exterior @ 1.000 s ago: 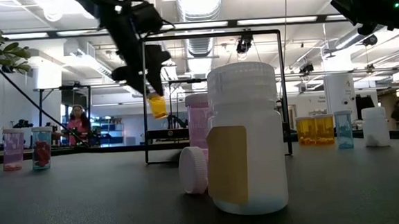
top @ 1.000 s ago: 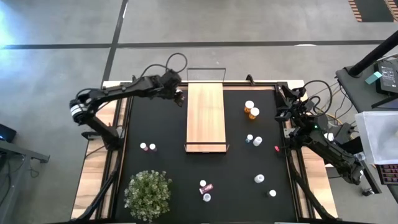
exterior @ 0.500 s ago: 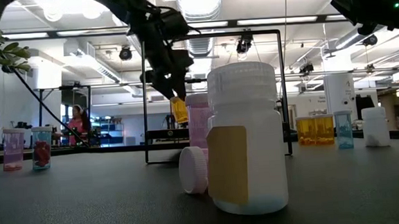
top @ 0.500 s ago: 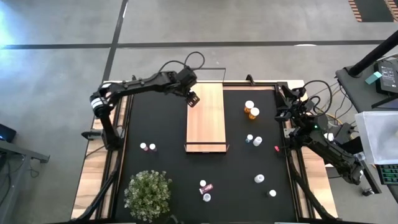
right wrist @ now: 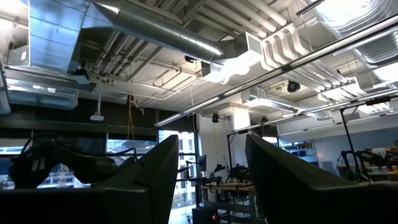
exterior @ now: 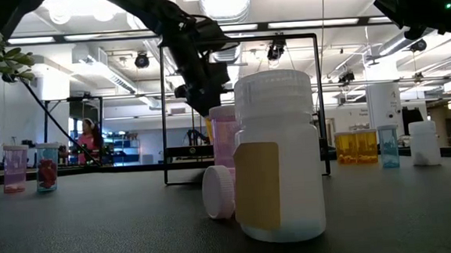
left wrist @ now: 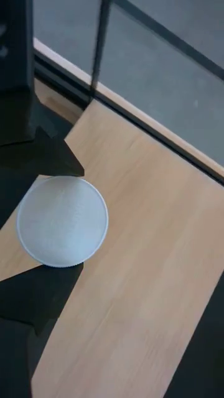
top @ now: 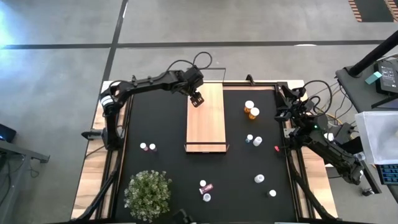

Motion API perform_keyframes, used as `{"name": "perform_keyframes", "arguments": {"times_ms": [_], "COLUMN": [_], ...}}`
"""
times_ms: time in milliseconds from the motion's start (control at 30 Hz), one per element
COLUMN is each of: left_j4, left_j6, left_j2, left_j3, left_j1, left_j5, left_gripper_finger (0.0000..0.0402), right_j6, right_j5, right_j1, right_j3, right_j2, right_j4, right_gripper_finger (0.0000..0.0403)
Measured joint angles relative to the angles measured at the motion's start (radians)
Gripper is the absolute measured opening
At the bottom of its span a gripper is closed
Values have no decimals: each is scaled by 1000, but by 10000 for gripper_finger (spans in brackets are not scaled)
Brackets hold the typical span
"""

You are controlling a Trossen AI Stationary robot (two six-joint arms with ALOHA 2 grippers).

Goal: Pick and place medicine bottles onto shelf by color
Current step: Put the bottom left orange pill bottle on the shelf

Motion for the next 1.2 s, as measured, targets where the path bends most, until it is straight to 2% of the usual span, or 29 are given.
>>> {"name": "perform_keyframes", "arguments": {"times_ms": [200, 1200], "left_j4": [-30, -16], "left_j6": [29, 56], "left_j2": [32, 36], "left_j3": [27, 23], "left_j1": [4, 33], "left_j5": [-17, -44], "left_gripper_finger": [202, 203], "right_j6": [0, 0], "right_j5": [0, 0], "right_j1": [0, 0], "right_j3": [0, 0], "right_j2": [0, 0], "right_j4": [-1, -1], "right_gripper_finger": [178, 178]}}
